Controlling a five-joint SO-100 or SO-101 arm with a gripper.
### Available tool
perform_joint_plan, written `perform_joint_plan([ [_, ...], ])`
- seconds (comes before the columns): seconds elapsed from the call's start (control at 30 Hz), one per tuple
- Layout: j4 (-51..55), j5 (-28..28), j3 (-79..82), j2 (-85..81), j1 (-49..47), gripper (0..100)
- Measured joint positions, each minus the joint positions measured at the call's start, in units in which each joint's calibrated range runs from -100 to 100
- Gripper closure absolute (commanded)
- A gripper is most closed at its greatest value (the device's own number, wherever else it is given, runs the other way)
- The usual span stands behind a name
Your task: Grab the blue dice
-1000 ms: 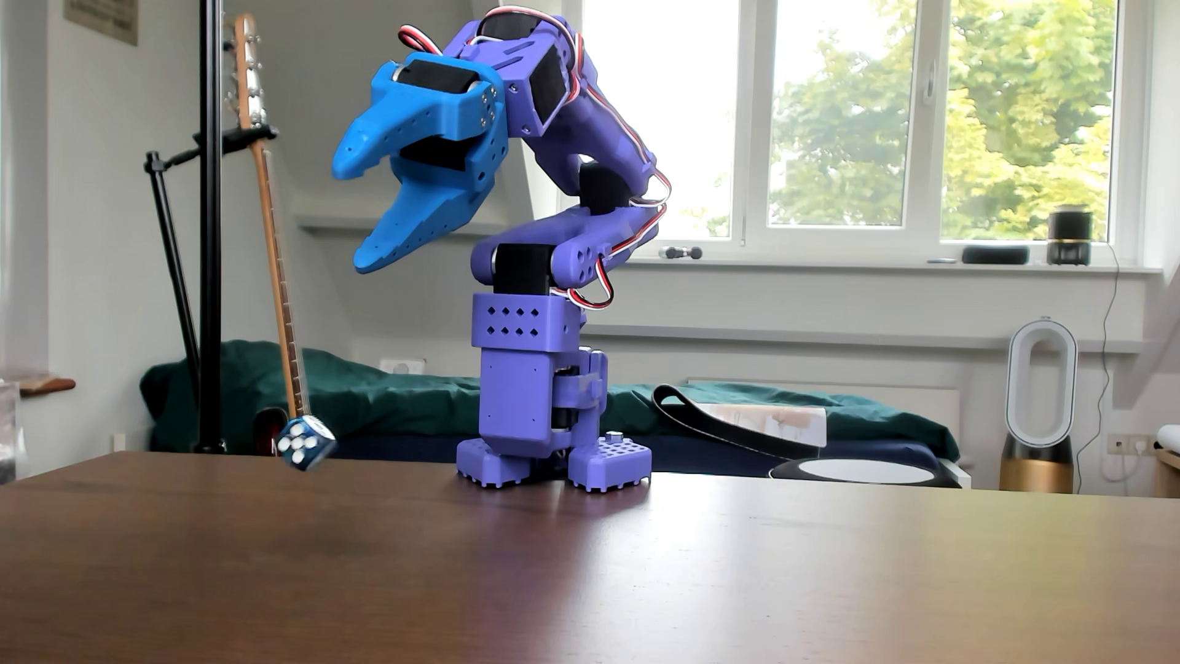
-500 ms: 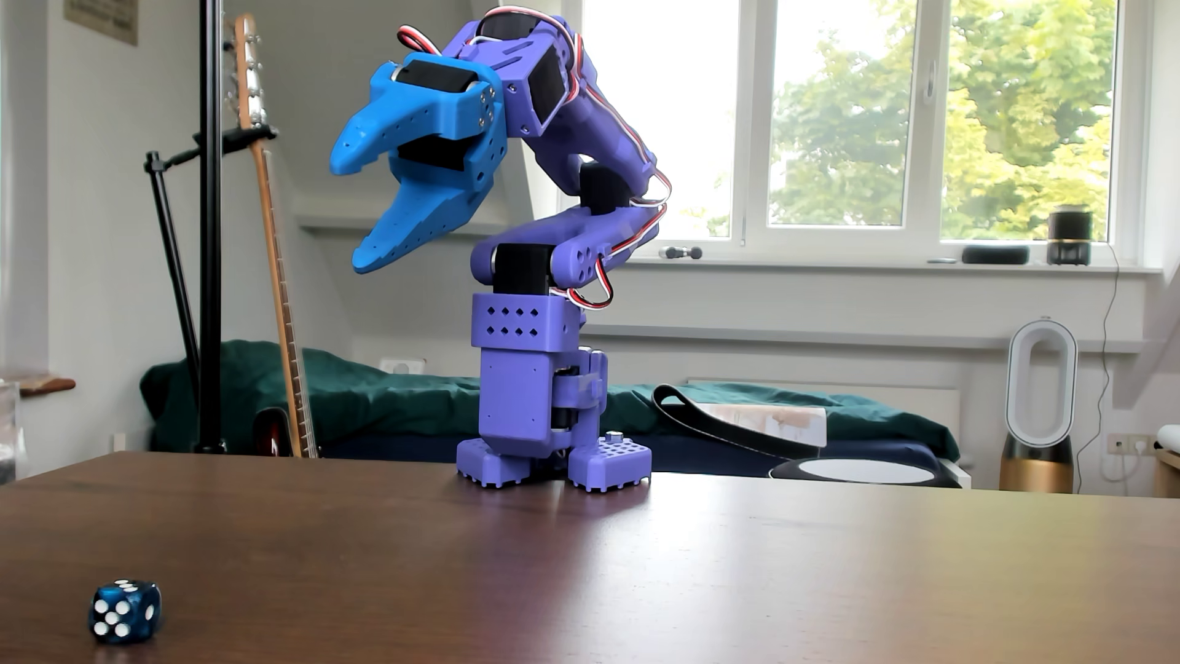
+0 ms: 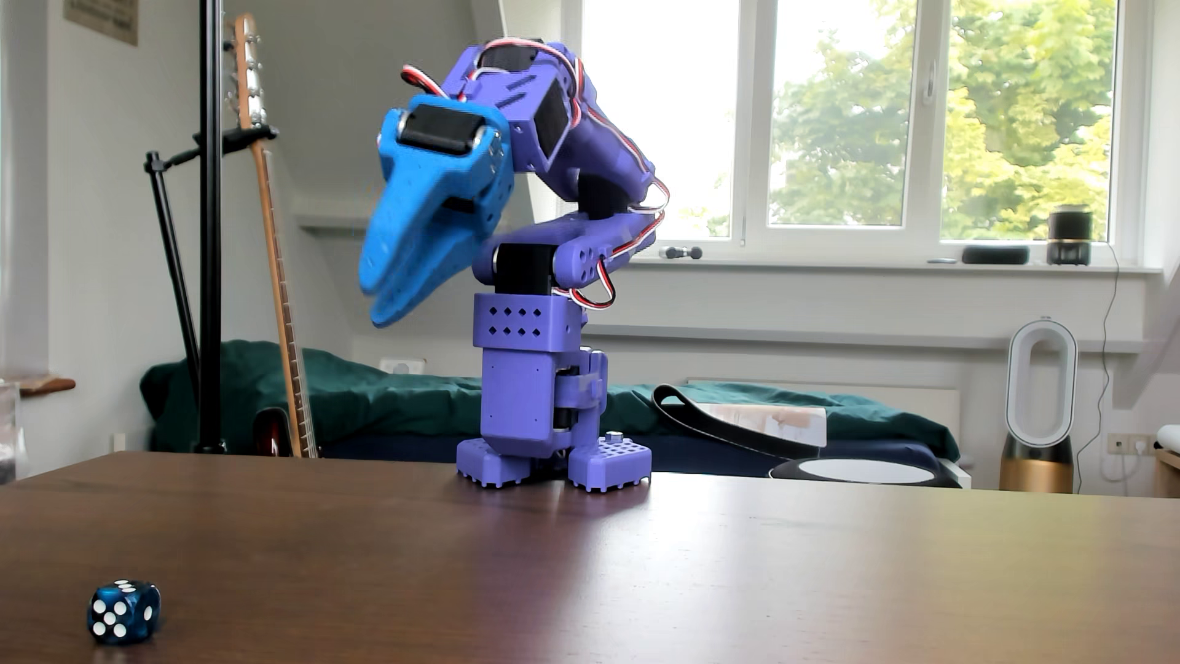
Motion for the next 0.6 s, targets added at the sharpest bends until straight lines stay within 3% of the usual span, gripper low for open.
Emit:
perform_joint_plan([
  [0.23, 0.0, -2.4, 16.1, -17.9, -7.2, 99],
  [0.6, 4.0, -5.2, 23.4, -24.8, -11.1, 98],
])
